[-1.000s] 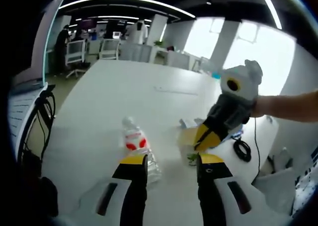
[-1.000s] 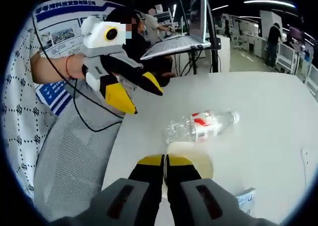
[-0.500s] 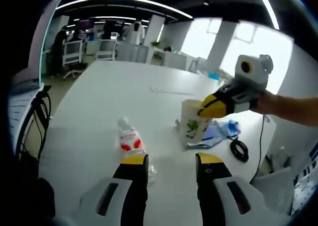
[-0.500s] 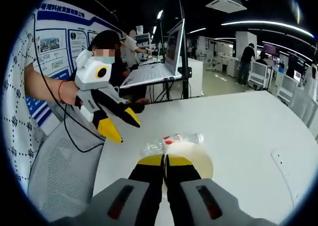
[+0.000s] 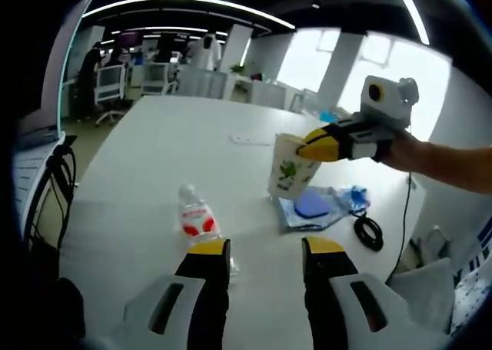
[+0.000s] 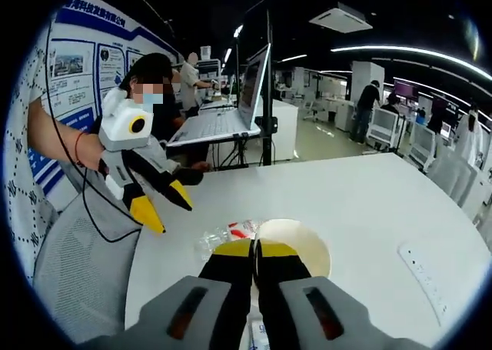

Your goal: Arrange the tabletop items into an orderly group along one side of the table until the central work area is clear of visible clutter.

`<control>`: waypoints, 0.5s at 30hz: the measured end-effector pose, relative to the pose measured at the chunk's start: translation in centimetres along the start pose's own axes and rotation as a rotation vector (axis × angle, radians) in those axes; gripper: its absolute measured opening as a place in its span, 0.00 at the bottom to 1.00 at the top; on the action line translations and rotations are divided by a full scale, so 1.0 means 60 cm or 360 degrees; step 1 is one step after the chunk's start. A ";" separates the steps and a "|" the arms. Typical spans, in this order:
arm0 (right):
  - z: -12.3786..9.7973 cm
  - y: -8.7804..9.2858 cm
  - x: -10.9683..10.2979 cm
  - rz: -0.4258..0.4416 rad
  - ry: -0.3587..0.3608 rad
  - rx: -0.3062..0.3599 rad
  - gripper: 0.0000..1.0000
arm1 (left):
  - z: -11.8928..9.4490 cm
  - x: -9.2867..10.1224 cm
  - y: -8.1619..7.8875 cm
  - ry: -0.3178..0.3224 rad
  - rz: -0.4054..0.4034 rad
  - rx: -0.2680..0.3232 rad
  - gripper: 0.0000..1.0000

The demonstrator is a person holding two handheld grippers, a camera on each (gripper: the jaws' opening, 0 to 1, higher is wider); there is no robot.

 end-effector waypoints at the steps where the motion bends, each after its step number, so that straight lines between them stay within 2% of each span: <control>1: 0.000 -0.001 0.003 -0.0001 0.0006 0.0005 0.00 | 0.000 0.000 0.000 0.0000 0.0003 0.0000 0.33; 12: 0.015 0.022 0.031 -0.0056 0.0078 -0.0036 0.00 | 0.000 -0.001 0.000 0.0001 0.0006 -0.0004 0.33; 15: 0.028 0.038 0.032 -0.0070 0.0080 -0.0065 0.00 | -0.001 -0.002 0.000 0.0002 0.0007 -0.0005 0.33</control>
Point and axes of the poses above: the point that each gripper's makers call its tool centre point, and the gripper's own axes: z roughly forward along the fingers, x roughly to its right, y roughly out of its underside, the point moved 1 cm from there along -z, roughly backward along the fingers, and after that the axes turned 6 degrees about x, right-handed, at the moved point
